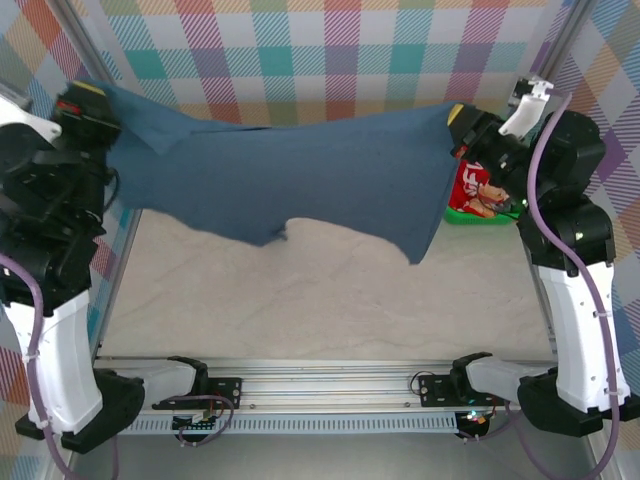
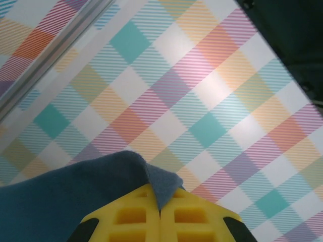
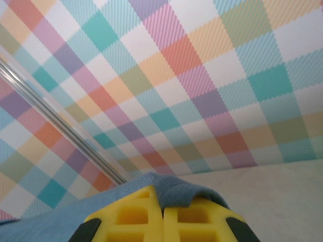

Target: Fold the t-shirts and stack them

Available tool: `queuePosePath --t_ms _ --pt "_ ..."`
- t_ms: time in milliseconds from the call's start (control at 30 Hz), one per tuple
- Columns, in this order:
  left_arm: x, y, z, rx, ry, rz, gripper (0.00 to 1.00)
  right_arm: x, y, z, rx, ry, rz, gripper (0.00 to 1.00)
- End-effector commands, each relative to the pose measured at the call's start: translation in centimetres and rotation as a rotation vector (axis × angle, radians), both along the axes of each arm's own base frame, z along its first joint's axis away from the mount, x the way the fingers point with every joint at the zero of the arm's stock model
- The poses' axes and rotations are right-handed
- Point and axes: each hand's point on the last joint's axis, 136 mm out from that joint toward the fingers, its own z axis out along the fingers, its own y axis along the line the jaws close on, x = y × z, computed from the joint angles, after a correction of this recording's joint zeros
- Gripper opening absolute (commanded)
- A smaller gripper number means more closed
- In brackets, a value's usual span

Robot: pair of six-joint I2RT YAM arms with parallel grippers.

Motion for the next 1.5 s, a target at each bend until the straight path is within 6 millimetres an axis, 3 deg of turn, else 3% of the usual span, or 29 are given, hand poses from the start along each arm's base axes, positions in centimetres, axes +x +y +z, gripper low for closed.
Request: queuePosePath --t_ms 0,133,267,367,433,533,600,767,867,967,1033,1133,1200,1267,1367,1433,1467 --pt "7.8 -2.1 -3.9 0.064 0.180 -0.039 0.00 4.0 2.2 -1.7 0.042 0.077 0.062 0.00" --pt "15.0 -2.2 -8.0 -0.012 0.294 -0.104 0.00 8.7 5.2 -4.2 0.088 0.177 0.158 0.00" --pt "21.2 -1.0 -10.4 -0.112 0.307 -0.208 0.00 13.5 7.6 -6.2 0.112 0.244 0.232 0.00" --pt "24.0 -0.5 -10.6 -0.125 0.281 -0.275 0.00 16.6 7.8 -6.7 0.112 0.251 0.233 0.00" --pt "24.5 -0.4 -9.5 -0.123 0.231 -0.308 0.00 18.2 7.3 -6.3 0.121 0.244 0.218 0.00" --pt "23.8 0.1 -6.2 -0.137 0.115 -0.343 0.00 19.2 6.0 -3.8 0.145 0.180 0.202 0.00" --pt "22.2 0.3 -3.5 -0.137 0.033 -0.359 0.00 19.3 4.9 -1.7 0.170 0.127 0.193 0.00" --pt "15.1 0.0 3.5 -0.047 -0.149 -0.354 0.00 17.7 1.6 2.5 0.209 0.021 0.152 0.00" --pt "10.9 -0.1 5.1 -0.018 -0.165 -0.325 0.00 16.2 0.3 3.9 0.215 -0.009 0.138 0.00" --pt "8.2 -0.3 3.5 -0.006 -0.088 -0.297 0.00 14.9 0.3 3.2 0.197 0.022 0.145 0.00" --pt "7.5 -0.5 0.1 -0.031 0.008 -0.293 0.00 14.4 0.5 0.7 0.200 0.102 0.149 0.00" --pt "7.7 -1.8 -11.1 -0.168 0.272 -0.330 0.00 14.3 0.8 -6.8 0.211 0.284 0.137 0.00" --pt "6.9 -3.1 -21.3 -0.259 0.485 -0.335 0.00 13.4 1.4 -13.1 0.212 0.410 0.141 0.00" --pt "4.3 -3.9 -31.8 -0.353 0.707 -0.298 0.00 11.9 2.4 -20.6 0.203 0.572 0.147 0.00" --pt "0.1 -4.5 -43.5 -0.461 0.937 -0.240 0.00 8.7 4.1 -30.9 0.186 0.820 0.175 0.06" --pt "-2.3 -5.0 -48.5 -0.523 1.035 -0.216 0.04 6.6 5.2 -36.4 0.156 0.957 0.197 0.20" --pt "-3.5 -5.1 -50.3 -0.544 1.077 -0.194 0.15 5.5 5.1 -38.8 0.132 1.031 0.179 0.29"
